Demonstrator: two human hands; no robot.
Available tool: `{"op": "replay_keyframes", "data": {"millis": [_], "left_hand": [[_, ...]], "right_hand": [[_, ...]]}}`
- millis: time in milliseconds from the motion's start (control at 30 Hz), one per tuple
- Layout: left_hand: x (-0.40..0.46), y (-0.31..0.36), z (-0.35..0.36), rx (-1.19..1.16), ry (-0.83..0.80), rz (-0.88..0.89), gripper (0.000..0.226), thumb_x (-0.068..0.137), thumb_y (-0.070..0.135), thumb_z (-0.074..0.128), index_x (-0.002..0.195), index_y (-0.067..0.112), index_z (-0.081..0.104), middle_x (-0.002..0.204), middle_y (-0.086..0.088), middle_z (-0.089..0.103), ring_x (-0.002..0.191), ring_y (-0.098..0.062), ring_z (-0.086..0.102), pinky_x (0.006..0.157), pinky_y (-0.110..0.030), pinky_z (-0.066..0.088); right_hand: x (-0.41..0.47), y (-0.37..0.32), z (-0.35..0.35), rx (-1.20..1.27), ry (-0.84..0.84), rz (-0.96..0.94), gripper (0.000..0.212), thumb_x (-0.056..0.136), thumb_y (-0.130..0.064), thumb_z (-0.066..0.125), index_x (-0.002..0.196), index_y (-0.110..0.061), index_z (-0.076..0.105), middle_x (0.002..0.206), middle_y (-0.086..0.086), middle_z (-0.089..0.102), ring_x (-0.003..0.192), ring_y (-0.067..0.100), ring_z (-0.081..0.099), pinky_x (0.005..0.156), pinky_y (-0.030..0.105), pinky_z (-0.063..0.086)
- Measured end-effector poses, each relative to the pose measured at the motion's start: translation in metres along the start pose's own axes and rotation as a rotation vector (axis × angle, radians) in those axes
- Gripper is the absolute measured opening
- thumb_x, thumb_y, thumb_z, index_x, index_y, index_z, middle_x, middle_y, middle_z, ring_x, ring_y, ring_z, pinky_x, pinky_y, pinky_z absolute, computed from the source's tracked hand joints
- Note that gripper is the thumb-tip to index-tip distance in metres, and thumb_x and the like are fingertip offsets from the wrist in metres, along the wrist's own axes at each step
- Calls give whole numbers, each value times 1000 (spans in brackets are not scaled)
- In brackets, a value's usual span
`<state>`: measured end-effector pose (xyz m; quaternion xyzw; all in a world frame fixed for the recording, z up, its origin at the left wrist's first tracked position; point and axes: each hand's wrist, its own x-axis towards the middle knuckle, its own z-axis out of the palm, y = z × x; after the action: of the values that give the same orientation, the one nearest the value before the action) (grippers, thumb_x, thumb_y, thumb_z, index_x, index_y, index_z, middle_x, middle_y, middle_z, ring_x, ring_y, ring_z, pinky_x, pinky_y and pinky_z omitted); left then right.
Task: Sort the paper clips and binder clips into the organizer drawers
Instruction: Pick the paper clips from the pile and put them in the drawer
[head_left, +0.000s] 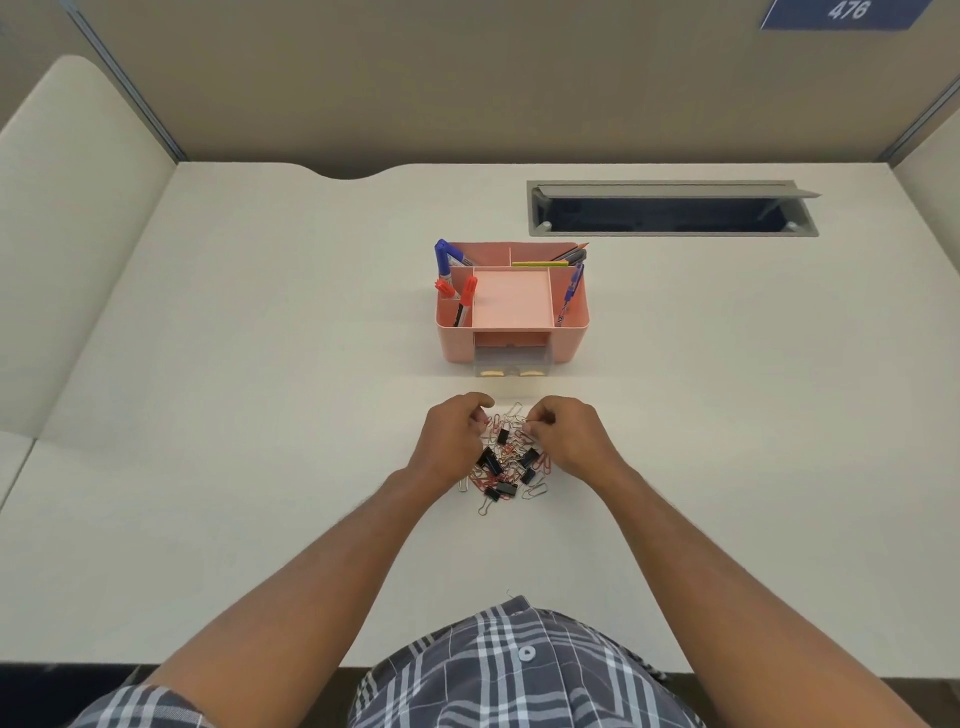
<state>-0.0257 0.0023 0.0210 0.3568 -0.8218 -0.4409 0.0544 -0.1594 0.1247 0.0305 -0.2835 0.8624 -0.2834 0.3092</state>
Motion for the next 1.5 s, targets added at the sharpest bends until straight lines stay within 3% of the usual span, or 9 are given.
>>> {"op": "replay_keyframes", "data": {"millis": [133,300,533,733,900,1000,1167,1367,1500], "left_hand": [[0,3,-1,-23,47,-21,28,91,-2,56,109,16,67,88,5,65,81,-8,59,69,-9,42],[-2,4,-2,17,83,-11,20,93,5,58,108,13,70,105,0,67,92,-10,59,85,-20,44],[-7,14,-7,-43,189,83,23,93,6,58,112,12,68,102,-1,70,90,-9,61,83,-17,49],[6,48,-23,-79,355,314,20,89,5,65,108,12,66,92,3,68,81,-8,61,73,-11,49],[30,63,-28,53,361,358,21,89,3,62,109,10,66,90,1,67,82,-14,60,75,-25,53],[39,63,-25,97,346,355,22,91,3,60,112,8,65,92,-6,70,82,-18,61,75,-33,57],[37,57,-24,83,320,376,21,93,4,57,112,10,65,94,-3,71,83,-18,65,74,-30,56],[15,35,-20,118,371,468,12,92,3,58,97,11,65,90,-1,65,82,-13,54,72,-20,44],[-4,6,-7,208,272,406,12,91,6,59,100,10,66,94,-4,66,90,-21,57,79,-32,48]], "right_hand": [[0,1,-1,11,42,-35,7,87,-23,70,80,-22,68,75,-10,65,72,12,60,63,25,46],[-1,0,0,14,60,-51,7,90,-18,67,93,-18,73,81,-9,65,80,13,61,74,25,47],[-9,-13,-11,92,80,-89,7,90,-20,64,90,-22,71,82,-11,67,79,7,62,71,18,46],[-5,-43,-41,196,287,-236,9,90,-21,64,83,-25,68,72,-14,64,65,-6,57,60,5,42],[12,-57,-48,35,352,-283,11,92,-18,59,87,-15,68,78,-2,67,73,17,61,68,34,53],[20,-56,-42,-111,351,-293,13,93,-19,57,89,-14,69,84,2,68,76,20,61,71,39,55],[21,-54,-38,-142,342,-327,18,95,-19,56,93,-14,72,87,5,72,78,21,62,72,37,55],[0,-37,-39,11,385,-469,13,92,-17,59,93,-19,72,86,-8,70,75,8,59,71,25,51],[-7,-13,-16,-162,173,-398,18,93,-23,58,104,-23,73,97,-5,72,83,13,62,79,32,52]]}}
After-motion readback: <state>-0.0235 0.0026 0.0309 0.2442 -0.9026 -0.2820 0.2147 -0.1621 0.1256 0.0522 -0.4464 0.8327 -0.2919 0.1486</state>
